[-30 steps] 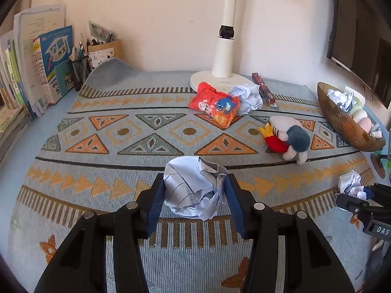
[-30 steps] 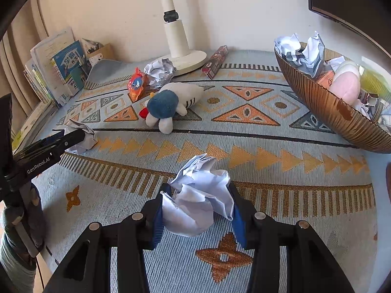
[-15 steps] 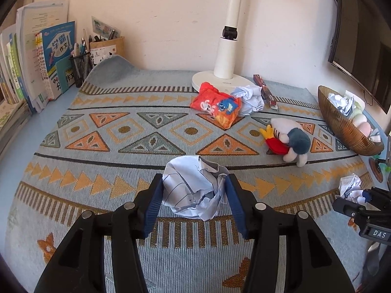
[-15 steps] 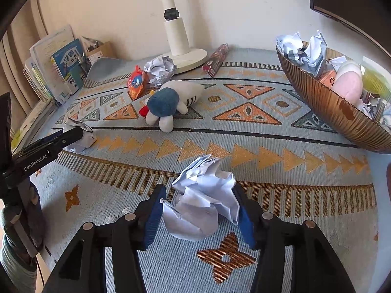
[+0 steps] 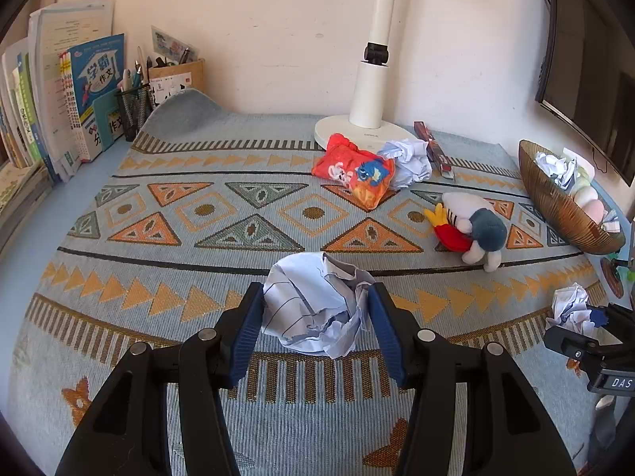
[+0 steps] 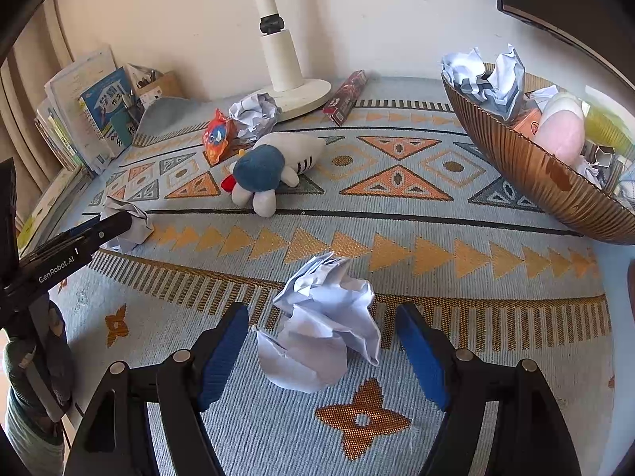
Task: Organize objects
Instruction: 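Carry both crumpled papers to the gold bowl and release them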
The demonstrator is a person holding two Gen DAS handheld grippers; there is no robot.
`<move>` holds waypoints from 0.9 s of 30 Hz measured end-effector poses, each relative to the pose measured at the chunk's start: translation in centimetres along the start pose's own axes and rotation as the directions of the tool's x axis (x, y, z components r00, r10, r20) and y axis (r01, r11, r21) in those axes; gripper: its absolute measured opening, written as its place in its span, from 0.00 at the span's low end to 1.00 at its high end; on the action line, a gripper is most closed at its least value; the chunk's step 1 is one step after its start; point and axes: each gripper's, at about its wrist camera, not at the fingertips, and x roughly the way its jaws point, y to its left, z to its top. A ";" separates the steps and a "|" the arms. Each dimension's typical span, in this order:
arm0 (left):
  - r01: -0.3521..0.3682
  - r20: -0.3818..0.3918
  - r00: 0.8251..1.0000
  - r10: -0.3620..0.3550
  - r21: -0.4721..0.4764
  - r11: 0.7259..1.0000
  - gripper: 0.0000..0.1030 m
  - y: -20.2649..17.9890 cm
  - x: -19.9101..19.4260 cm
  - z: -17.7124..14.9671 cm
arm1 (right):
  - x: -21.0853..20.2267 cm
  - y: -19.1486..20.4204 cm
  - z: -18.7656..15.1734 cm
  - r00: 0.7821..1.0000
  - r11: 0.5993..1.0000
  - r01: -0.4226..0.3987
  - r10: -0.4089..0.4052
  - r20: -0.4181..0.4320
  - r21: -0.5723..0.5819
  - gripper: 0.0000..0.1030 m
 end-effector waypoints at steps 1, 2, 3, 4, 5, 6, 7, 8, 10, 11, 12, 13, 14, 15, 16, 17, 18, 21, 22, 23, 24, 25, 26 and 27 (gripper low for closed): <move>0.001 -0.001 1.000 -0.001 0.000 1.000 0.49 0.0 0.0 0.0 | -0.1 0.1 -0.1 1.000 0.999 -0.031 0.031 0.004 -0.010 0.64; 0.000 -0.001 1.000 0.000 0.000 1.000 0.49 0.0 0.0 0.0 | -0.3 0.4 -0.2 0.999 0.999 -0.048 0.048 0.009 -0.023 0.55; 0.000 0.000 1.000 0.000 0.000 1.000 0.49 0.0 0.0 0.0 | -0.4 0.6 -0.3 0.999 0.998 -0.043 0.044 0.018 -0.034 0.50; 0.000 0.000 1.000 0.000 0.000 1.000 0.49 0.0 0.0 0.0 | -0.5 0.8 -0.4 0.999 0.998 -0.040 0.041 0.026 -0.044 0.49; 0.000 0.000 1.000 0.000 0.001 1.000 0.49 0.0 0.0 0.0 | -0.6 1.0 -0.4 0.999 0.998 -0.041 0.042 0.031 -0.051 0.46; 0.000 0.000 1.000 0.000 0.001 1.000 0.49 0.0 0.0 0.0 | -0.7 1.0 -0.4 0.998 0.998 -0.043 0.045 0.034 -0.054 0.44; 0.001 -0.001 1.000 -0.001 0.001 1.000 0.49 0.0 0.0 0.0 | -0.7 1.1 -0.4 0.998 0.998 -0.044 0.046 0.036 -0.053 0.44; 0.000 0.000 1.000 0.000 0.001 1.000 0.49 0.0 0.0 0.0 | -0.8 1.0 -0.4 0.998 0.998 -0.046 0.048 0.040 -0.052 0.44; 0.000 0.000 1.000 0.000 0.000 1.000 0.49 0.0 0.0 0.0 | -1.0 1.1 -0.4 0.998 0.997 -0.047 0.050 0.049 -0.055 0.44; 0.000 0.000 1.000 0.000 0.000 1.000 0.49 0.0 0.0 0.0 | -1.1 1.1 -0.4 0.998 0.998 -0.042 0.045 0.053 -0.057 0.44; 0.001 0.000 1.000 -0.001 0.001 1.000 0.49 -0.1 0.0 0.0 | -1.1 1.2 -0.4 0.998 0.998 -0.035 0.039 0.059 -0.056 0.44; 0.000 0.000 1.000 0.000 0.002 1.000 0.49 -0.1 0.0 0.0 | -1.3 1.1 -0.4 0.997 0.998 -0.028 0.032 0.067 -0.053 0.44; 0.000 0.001 1.000 0.000 0.006 1.000 0.49 -0.2 0.0 0.0 | -1.5 1.1 -0.5 0.997 0.999 -0.023 0.027 0.077 -0.046 0.44; 0.007 -0.001 1.000 -0.007 0.016 1.000 0.49 -0.3 0.1 0.0 | -1.8 0.9 -0.4 0.996 0.999 -0.024 0.027 0.087 -0.036 0.44; 0.016 -0.003 1.000 -0.015 0.031 0.999 0.49 -0.7 0.1 0.0 | -2.1 0.6 -0.4 0.995 0.999 -0.036 0.038 0.093 -0.021 0.44; 0.014 -0.010 1.000 -0.014 0.056 0.998 0.48 -1.3 0.1 0.1 | -2.4 0.3 -0.4 0.994 0.998 -0.055 0.055 0.099 -0.001 0.44; 0.023 -0.031 0.999 -0.021 0.085 0.996 0.46 -2.0 0.2 0.4 | -2.9 -0.3 -0.3 0.991 0.996 -0.091 0.088 0.101 0.024 0.43; 0.125 -0.041 0.992 -0.121 0.111 0.986 0.44 -5.0 -0.8 2.4 | -5.9 -2.2 0.1 0.983 0.992 -0.107 0.095 0.159 0.069 0.43; 0.163 -0.035 0.986 -0.160 0.125 0.979 0.44 -6.4 -1.3 3.4 | -7.4 -3.2 0.5 0.979 0.992 -0.096 0.078 0.190 0.088 0.43; 0.203 -0.034 0.979 -0.200 0.138 0.969 0.44 -7.9 -1.6 4.4 | -8.9 -4.5 1.0 0.973 0.990 -0.090 0.063 0.224 0.110 0.43; 0.244 -0.039 0.970 -0.241 0.151 0.958 0.44 -9.5 -1.7 5.5 | -10.4 -5.9 1.5 0.965 0.987 -0.075 0.037 0.259 0.139 0.43; 0.288 -0.049 0.957 -0.284 0.163 0.943 0.44 -11.3 -1.7 6.6 | -12.0 -7.5 2.2 0.957 0.984 -0.051 -0.001 0.290 0.171 0.43; 0.334 -0.060 0.943 -0.328 0.170 0.927 0.44 -13.1 -1.5 7.7 | -13.3 -9.1 2.8 0.947 0.978 -0.025 -0.043 0.318 0.206 0.43; 0.377 -0.072 0.926 -0.370 0.172 0.910 0.44 -14.8 -1.3 8.7 | -14.5 -10.8 3.5 0.936 0.969 -0.004 -0.083 0.342 0.246 0.43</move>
